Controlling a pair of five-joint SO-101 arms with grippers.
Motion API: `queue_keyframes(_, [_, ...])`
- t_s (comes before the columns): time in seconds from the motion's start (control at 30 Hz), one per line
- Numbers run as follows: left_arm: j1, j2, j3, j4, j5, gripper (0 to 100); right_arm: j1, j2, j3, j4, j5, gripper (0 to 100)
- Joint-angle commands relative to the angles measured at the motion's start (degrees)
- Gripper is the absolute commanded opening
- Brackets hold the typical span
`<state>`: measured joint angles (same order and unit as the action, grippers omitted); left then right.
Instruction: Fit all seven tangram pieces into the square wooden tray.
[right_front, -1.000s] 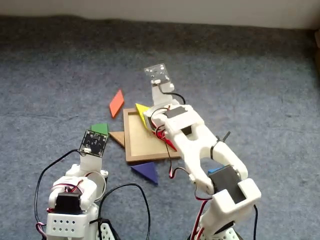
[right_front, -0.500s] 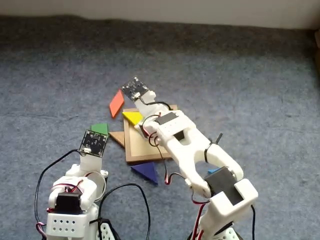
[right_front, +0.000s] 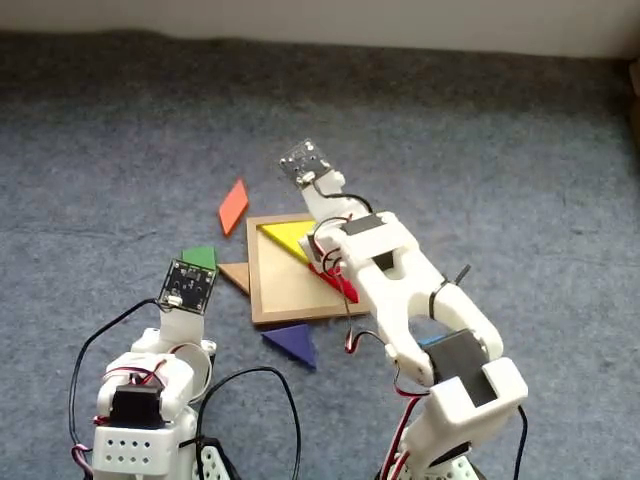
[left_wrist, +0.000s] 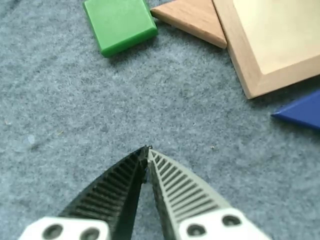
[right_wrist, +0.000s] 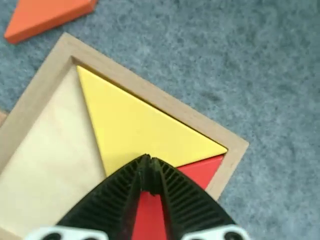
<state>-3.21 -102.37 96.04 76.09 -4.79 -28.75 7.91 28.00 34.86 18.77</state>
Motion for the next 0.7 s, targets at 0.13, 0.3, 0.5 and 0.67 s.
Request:
queue_keyframes(0.13, [-0.22,-1.63,1.1,0.44,0.44,0,2.33,-19.56,0.75,8.66,0.53,0.5])
queue_keyframes(0.3, [-0.22,-1.63,1.1,0.44,0.44,0,2.86,-34.24,5.93,18.51,0.26,0.5])
queue_keyframes(0.5, [-0.22,-1.63,1.1,0.44,0.44,0,7.78,-49.36,15.52,30.02,0.18,0.6])
queue_keyframes(0.67, [-0.22,-1.63,1.1,0.44,0.44,0,19.3,-55.87,22.55,33.98,0.62,1.9])
